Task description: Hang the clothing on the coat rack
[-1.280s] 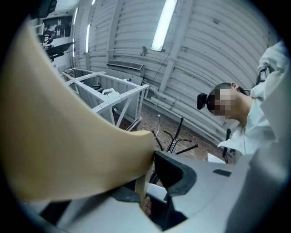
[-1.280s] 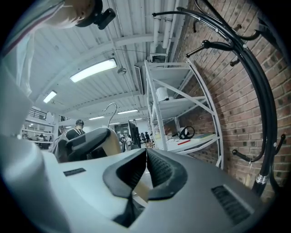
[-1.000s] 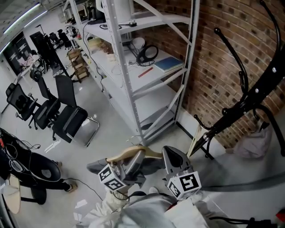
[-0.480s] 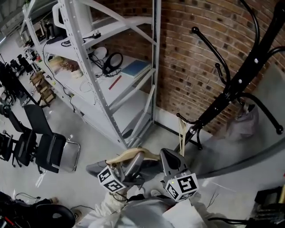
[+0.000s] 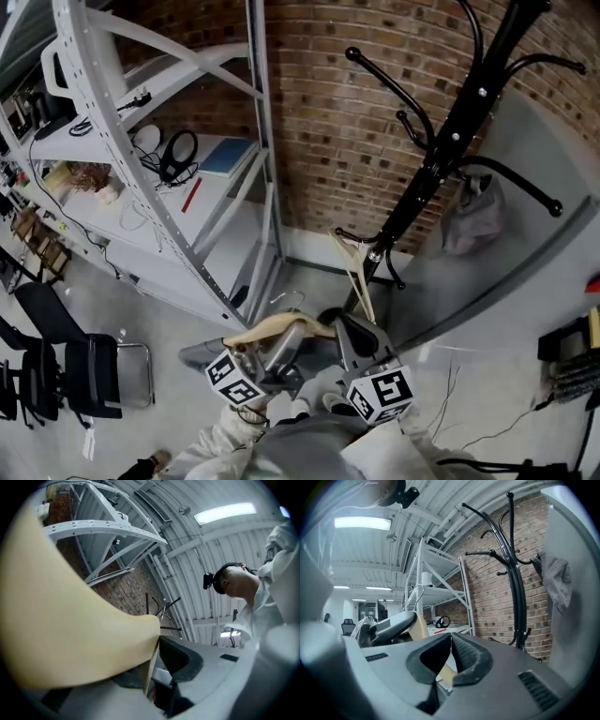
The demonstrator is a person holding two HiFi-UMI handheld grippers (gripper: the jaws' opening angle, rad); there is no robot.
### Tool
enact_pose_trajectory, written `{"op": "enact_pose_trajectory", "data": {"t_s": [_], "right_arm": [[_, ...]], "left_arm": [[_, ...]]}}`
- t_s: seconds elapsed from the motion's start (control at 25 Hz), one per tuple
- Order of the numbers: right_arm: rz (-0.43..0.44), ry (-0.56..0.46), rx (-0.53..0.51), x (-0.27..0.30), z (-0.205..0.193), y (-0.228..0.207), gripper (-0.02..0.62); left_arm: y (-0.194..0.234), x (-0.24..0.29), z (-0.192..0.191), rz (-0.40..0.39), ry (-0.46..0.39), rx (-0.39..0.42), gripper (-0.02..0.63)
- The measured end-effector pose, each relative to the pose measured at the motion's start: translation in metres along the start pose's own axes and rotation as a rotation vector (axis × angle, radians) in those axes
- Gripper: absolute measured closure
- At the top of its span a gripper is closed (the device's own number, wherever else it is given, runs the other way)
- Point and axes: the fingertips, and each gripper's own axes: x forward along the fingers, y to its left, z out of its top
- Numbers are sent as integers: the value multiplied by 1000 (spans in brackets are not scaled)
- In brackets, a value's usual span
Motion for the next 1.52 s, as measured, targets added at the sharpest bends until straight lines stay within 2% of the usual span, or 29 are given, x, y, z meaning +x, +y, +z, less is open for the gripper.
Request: {"op": "enact_pose_trajectory", "data": {"t_s": [0.48,0.8,1.16,1.52], "right_arm": [[-262,-29,12,-65,1,-34,571],[-359,-42,21,-103,0,-58,571],[-407,-57,37,-139,1,-97,571],[-363,-88,41,-151,11,-132,571]], "left_arm": [[-27,34,-40,-180,117,-118,503],[-48,58,-69,-251,149,-185,503],[-73,96,-110,-298,198,-218,503],[-86,127,-132,-291,208,-185,503]]}}
